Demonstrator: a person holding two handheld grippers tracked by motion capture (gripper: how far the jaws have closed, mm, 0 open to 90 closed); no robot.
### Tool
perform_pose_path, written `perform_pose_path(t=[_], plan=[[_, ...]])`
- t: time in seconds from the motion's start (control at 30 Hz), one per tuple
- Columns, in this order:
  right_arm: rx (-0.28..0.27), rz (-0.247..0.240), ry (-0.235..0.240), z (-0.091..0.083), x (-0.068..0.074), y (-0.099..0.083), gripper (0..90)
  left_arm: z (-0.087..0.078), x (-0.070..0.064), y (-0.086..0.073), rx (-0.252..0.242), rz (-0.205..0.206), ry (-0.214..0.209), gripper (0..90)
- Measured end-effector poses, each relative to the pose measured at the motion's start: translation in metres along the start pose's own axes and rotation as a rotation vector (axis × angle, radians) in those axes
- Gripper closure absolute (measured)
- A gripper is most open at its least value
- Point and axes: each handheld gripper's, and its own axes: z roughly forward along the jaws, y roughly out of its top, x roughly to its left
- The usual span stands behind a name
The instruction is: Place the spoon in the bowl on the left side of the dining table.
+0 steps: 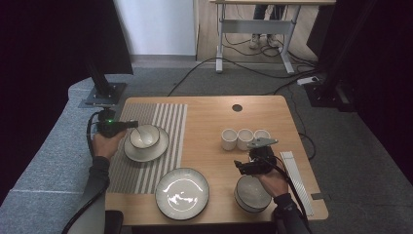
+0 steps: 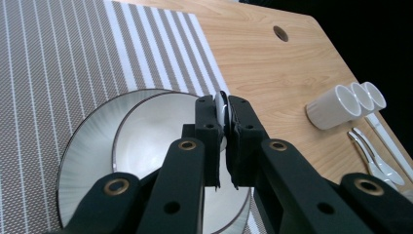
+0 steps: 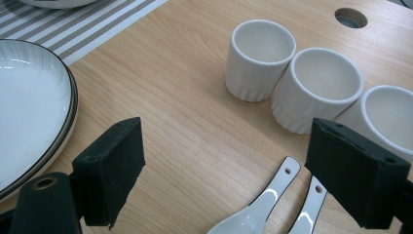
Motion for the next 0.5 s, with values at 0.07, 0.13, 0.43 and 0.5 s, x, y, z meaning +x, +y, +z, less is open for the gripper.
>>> perform_pose_path(t=[0.07,0.13,0.43,0.5], plan=[[0.002,0.003,-0.001,0.0,0.0,-0.001,14.1,0.001,0.004,-0.002,-0.003,-0.012,0.0,84.3],[0.002,0.001,0.0,0.0,-0.001,-0.001,14.1,0.003,0.008,-0.003,-0.004,-0.017,-0.002,84.3],[0.002,0.016,-0.005,-0.001,-0.004,-0.006,14.1,0.009,0.024,-0.007,-0.008,-0.054,-0.024,84.3],[0.003,0.018,-0.005,-0.001,-0.005,-0.007,14.1,0.009,0.027,-0.007,-0.012,-0.061,-0.031,84.3]])
